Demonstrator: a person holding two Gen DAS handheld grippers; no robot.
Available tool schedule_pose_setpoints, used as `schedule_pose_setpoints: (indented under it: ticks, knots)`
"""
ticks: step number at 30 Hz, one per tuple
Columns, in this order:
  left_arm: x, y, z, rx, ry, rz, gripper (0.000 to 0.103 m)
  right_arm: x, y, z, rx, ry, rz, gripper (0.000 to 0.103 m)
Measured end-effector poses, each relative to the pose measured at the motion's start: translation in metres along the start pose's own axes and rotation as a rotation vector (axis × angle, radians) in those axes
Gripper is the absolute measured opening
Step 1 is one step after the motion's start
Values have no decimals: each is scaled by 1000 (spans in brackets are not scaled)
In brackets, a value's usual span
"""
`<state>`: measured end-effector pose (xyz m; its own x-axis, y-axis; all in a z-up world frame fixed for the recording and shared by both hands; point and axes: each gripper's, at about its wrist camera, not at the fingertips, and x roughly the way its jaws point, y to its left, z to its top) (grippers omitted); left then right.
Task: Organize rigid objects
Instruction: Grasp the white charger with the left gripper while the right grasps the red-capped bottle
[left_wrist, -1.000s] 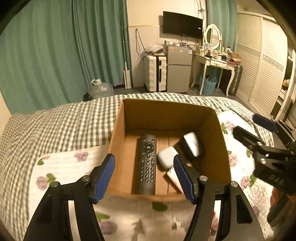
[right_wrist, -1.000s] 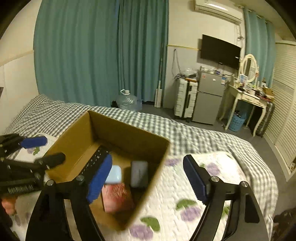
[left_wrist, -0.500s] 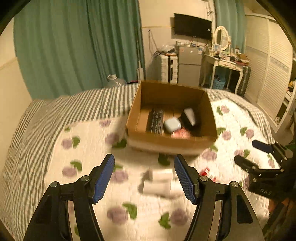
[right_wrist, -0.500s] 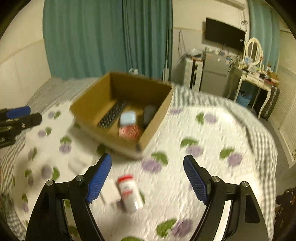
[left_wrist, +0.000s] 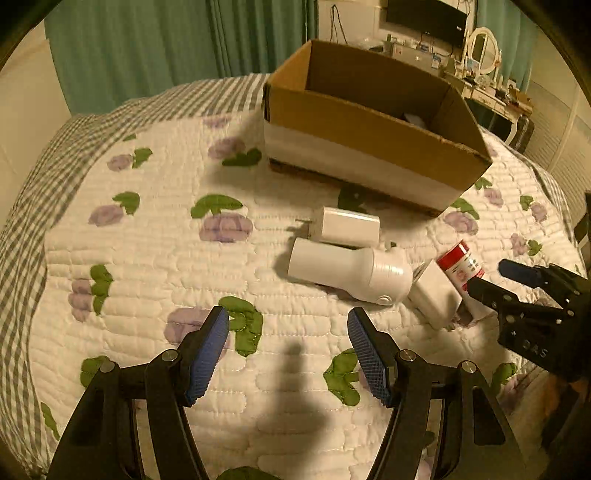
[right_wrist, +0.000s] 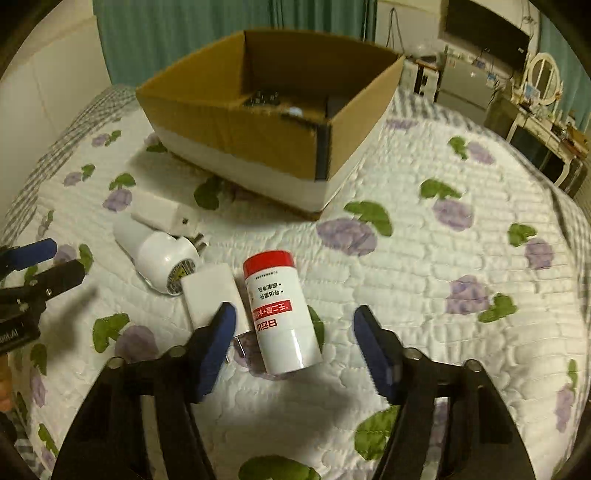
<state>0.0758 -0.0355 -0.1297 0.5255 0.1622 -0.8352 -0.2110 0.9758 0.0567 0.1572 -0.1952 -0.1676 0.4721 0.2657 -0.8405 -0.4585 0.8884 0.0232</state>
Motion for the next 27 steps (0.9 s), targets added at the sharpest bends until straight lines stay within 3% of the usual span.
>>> schedule_pose_setpoints:
  ticks: [1,6,8,9,13,18,27]
  knots:
    - [2,-2,0,-1,5,-2,70,6,0,0,0,19,-6,53]
    - [8,-13,3,25,21,-8,70,25,0,6,-8,58,-6,51]
    - [10,-20,4,33,28,-12,70,34,-2,7,-6,90,5,37]
    - [11,-24,4,34,32,-16,70,34,-1,7,-10,89,-3,36]
    - [9,-45,3,62,35,-57,70,10,-7,7,-2,20,2,36]
    - [13,-77,2,68,57,-113,70,-25,-39,13,55,-82,-67,36]
    - [44,-124,5,28,102,-160,70,-28,-61,10,133,-81,-44,36]
